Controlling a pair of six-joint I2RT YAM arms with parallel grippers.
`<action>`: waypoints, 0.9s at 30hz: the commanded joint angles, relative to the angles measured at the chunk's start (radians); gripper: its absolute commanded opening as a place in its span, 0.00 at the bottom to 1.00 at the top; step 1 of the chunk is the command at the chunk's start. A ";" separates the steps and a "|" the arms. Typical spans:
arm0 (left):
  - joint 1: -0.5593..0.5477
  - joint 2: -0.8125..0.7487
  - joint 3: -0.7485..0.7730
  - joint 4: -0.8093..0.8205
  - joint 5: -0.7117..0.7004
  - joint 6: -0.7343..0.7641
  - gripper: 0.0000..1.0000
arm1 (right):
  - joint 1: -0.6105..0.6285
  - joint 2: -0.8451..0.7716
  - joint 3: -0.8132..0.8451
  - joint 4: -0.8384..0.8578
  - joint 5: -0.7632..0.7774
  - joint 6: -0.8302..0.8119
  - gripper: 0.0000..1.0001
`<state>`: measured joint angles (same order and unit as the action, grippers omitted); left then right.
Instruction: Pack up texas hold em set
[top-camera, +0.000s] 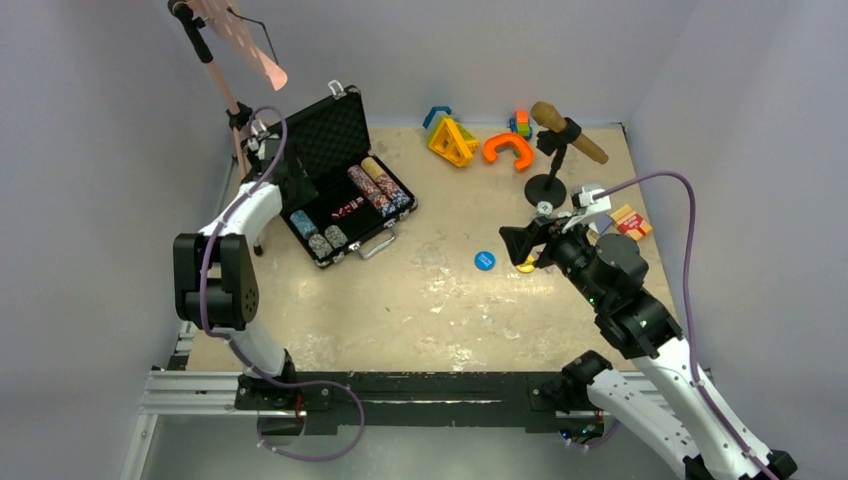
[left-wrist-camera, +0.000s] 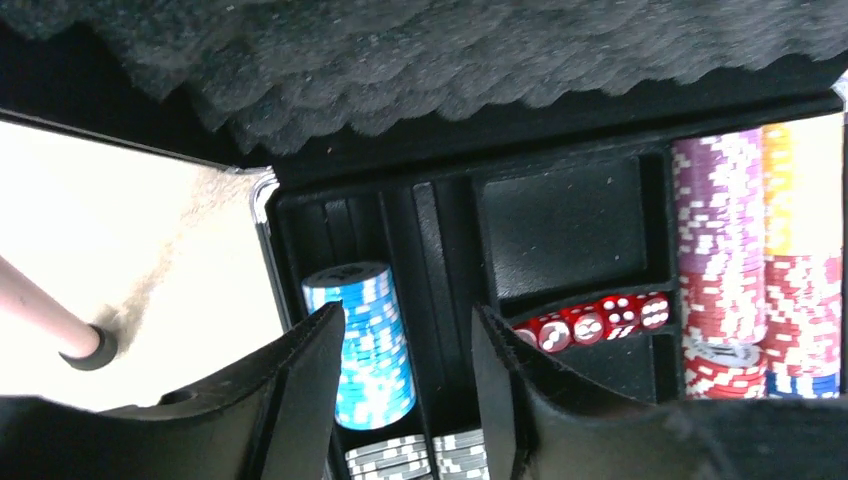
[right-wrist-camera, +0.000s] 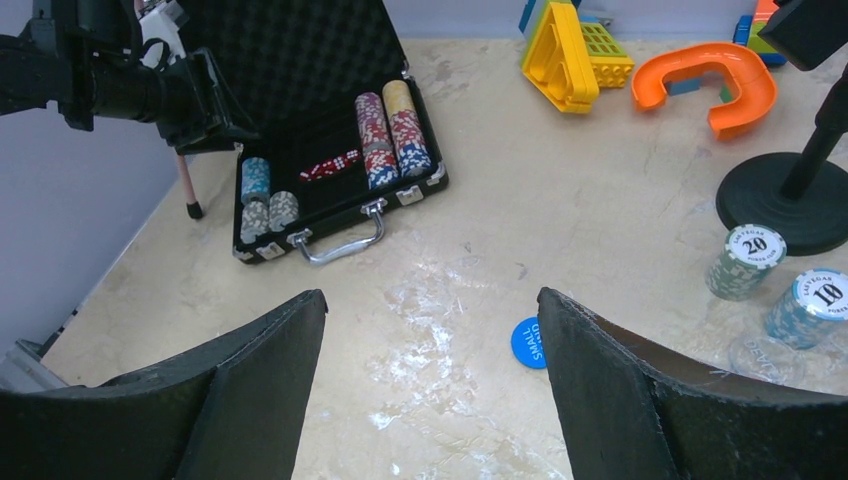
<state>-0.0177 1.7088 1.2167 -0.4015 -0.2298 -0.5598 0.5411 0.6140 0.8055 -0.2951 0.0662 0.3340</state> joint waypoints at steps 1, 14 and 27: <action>0.017 0.039 0.082 0.002 0.024 0.053 0.51 | -0.002 -0.011 0.001 -0.002 0.023 0.010 0.81; 0.082 0.137 0.183 -0.093 0.096 0.040 0.40 | -0.001 -0.021 -0.005 0.000 0.031 0.034 0.81; 0.030 0.022 0.019 -0.046 0.100 -0.029 0.32 | -0.002 -0.054 -0.027 0.008 0.033 0.052 0.80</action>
<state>0.0311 1.7851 1.3083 -0.4110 -0.1497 -0.5083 0.5411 0.5884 0.7944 -0.3210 0.0811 0.3683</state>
